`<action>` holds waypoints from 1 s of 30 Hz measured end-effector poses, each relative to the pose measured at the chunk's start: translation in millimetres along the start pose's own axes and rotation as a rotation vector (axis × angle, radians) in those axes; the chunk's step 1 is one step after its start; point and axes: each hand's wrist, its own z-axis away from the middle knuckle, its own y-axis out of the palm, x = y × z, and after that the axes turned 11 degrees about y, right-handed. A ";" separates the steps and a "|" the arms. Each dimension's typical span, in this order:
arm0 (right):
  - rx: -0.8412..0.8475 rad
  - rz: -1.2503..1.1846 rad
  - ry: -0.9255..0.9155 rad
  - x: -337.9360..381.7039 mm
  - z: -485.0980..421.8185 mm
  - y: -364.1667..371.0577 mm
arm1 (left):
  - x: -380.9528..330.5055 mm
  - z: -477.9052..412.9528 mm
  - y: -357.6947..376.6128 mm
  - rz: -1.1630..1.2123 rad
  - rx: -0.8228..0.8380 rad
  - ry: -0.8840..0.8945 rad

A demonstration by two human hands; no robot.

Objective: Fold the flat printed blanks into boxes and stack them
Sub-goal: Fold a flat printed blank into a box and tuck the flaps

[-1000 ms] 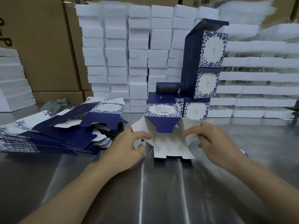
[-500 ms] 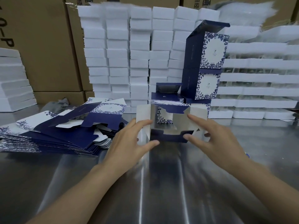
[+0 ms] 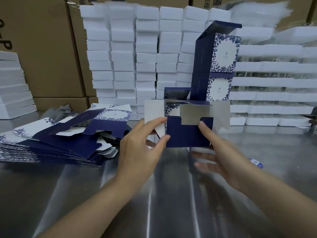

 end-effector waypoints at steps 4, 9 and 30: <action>0.104 -0.066 0.091 -2.7 -4.6 -4.2 | -4.3 -0.6 0.0 -0.067 -0.020 0.075; 0.176 -0.228 0.088 -3.5 -6.0 2.4 | -12.0 -1.1 1.0 -0.004 -0.096 0.046; 0.239 0.090 -0.193 -11.4 14.9 25.6 | -32.3 10.3 31.0 0.605 0.197 -0.744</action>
